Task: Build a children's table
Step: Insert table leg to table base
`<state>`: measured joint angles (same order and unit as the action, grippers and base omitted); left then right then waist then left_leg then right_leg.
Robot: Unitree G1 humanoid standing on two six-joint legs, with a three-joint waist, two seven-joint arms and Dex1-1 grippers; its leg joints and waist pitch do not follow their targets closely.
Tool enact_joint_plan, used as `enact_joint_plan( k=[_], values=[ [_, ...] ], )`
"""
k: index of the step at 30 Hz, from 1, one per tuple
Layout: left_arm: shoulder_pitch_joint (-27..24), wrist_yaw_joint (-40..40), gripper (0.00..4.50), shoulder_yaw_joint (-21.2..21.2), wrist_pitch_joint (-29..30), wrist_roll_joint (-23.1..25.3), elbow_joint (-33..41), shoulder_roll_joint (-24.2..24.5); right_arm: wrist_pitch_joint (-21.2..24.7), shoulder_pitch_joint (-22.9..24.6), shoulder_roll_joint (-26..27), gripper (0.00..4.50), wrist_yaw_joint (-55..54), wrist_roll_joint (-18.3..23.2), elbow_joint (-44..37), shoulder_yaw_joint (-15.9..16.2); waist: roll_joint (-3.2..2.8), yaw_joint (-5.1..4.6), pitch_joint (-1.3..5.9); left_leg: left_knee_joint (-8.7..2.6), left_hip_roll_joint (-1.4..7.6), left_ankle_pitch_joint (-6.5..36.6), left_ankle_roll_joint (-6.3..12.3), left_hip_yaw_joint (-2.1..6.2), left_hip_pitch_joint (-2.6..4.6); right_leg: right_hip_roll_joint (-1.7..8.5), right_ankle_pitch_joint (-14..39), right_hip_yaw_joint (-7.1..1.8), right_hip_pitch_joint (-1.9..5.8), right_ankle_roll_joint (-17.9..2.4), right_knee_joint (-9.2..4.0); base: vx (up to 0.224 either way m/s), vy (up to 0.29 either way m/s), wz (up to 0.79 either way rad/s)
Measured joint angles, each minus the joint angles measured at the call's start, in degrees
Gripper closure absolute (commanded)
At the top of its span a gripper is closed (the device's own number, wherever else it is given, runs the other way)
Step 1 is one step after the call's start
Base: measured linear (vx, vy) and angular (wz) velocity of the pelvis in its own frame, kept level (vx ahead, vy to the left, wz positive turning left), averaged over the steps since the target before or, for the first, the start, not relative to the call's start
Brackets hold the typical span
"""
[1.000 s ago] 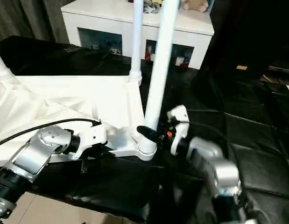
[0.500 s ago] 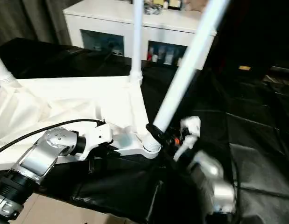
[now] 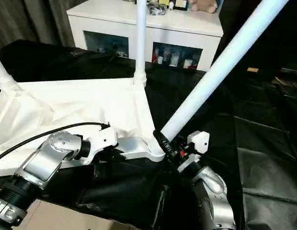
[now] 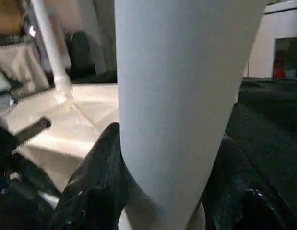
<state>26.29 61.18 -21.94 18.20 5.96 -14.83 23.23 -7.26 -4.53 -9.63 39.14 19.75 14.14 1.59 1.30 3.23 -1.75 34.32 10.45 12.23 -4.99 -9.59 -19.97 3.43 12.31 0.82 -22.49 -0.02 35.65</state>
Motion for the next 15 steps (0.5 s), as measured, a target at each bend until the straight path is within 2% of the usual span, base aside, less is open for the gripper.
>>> enact_joint_plan(
  k=[4, 7, 11, 15],
  values=[
    [0.19, -0.33, 4.5, 0.01, -0.01, 0.07, -0.43, 0.25, 1.87, -2.6, -4.92, 2.64, 3.24, -3.02, -0.58, 3.02, 0.21, -0.26, 0.04, -0.03, 0.01, 0.0, 0.0, 0.0, 0.03, -0.01, 0.05, 0.01, 0.03, 0.2, -0.07, 0.0, 0.0, 0.0],
    [0.18, -0.23, 4.5, 0.0, 0.0, 0.13, -0.44, 0.32, 4.48, -3.71, -7.17, 2.64, 5.8, -3.98, -1.37, 3.66, 0.61, -0.29, 0.22, -0.15, 0.04, 0.0, 0.0, 0.01, 0.09, -0.04, 0.05, 0.04, 0.03, 0.22, -0.07, 0.0, 0.0, 0.0],
    [0.17, -0.17, 4.5, 0.0, 0.0, 0.12, -0.44, 0.56, 7.39, -5.29, -9.1, 2.64, 7.61, -4.28, -1.86, 4.54, 0.82, -0.35, 0.32, -0.24, 0.06, 0.0, 0.0, 0.01, 0.1, -0.05, 0.04, 0.05, 0.0, 0.24, -0.07, 0.0, 0.0, 0.0],
    [0.15, -0.05, 4.5, -0.01, 0.0, -0.04, -0.43, 1.0, 14.08, -8.62, -10.93, 2.64, 9.76, -4.09, -2.26, 5.36, 1.14, -0.66, 0.39, -0.31, 0.07, 0.0, -0.01, 0.02, 0.13, -0.06, 0.04, 0.07, -0.02, 0.25, -0.07, 0.0, 0.0, 0.0]
  ],
)
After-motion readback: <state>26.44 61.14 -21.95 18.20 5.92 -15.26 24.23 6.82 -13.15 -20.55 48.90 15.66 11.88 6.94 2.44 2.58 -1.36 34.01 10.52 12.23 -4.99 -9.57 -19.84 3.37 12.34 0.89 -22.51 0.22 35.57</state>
